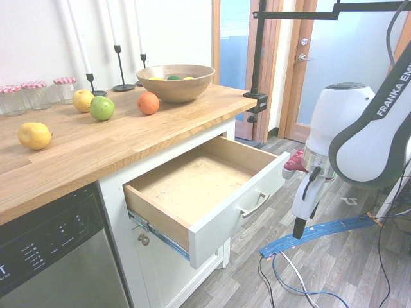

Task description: Close the drawer

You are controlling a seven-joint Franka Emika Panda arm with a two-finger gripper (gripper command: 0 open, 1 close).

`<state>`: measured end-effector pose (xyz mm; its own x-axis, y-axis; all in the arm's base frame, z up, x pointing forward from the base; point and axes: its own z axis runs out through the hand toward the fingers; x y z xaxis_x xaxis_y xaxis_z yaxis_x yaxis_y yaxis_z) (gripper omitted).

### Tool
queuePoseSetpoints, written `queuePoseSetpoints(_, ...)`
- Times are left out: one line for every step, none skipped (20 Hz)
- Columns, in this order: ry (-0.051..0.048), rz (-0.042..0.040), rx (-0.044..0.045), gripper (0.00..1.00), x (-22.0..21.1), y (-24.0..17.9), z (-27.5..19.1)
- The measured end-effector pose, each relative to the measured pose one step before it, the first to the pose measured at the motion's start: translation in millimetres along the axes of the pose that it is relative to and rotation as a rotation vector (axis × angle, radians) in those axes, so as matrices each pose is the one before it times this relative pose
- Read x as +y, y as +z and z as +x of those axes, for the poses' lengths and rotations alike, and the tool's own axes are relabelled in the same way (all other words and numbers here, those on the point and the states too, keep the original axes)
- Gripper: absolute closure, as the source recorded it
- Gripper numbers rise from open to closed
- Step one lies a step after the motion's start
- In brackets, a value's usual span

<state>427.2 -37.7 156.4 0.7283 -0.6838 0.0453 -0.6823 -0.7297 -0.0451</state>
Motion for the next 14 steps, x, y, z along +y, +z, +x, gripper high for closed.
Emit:
queuePoseSetpoints(-0.001,-0.00107,-0.00126,0.0,-1.62,2.84,2.09)
queuePoseSetpoints(0.00007,0.00047,-0.00011,0.0,-2.47,2.25,2.06)
queuePoseSetpoints(0.00072,0.00109,0.00033,0.0,-2.53,1.64,1.72)
queuePoseSetpoints(0.00112,0.00138,0.00015,0.0,-2.25,1.11,0.99)
queuePoseSetpoints(-0.00141,0.00173,0.00078,0.0,-2.43,0.34,0.22)
queuePoseSetpoints(-0.0012,0.00242,0.00161,0.0,-2.58,-0.3,0.25)
queuePoseSetpoints(0.00056,0.00284,0.00149,0.0,-2.14,-0.68,0.17)
queuePoseSetpoints(0.00097,0.00257,0.00132,0.0,-1.94,-0.73,0.43)
queuePoseSetpoints(0.00068,0.00225,0.00141,0.0,-1.52,-0.73,0.77)
queuePoseSetpoints(0.00079,0.00171,0.00127,0.0,-0.94,-0.6,0.9)
queuePoseSetpoints(-0.00004,0.00072,0.0002,0.0,-0.4,-0.32,0.61)
queuePoseSetpoints(-0.00143,0.00025,-0.00027,1.0,-0.23,-0.16,0.35)
queuePoseSetpoints(-0.00048,0.00043,-0.00029,1.0,-0.13,-0.14,0.34)
queuePoseSetpoints(0.00093,0.00108,-0.00037,1.0,-0.11,-0.24,0.61)
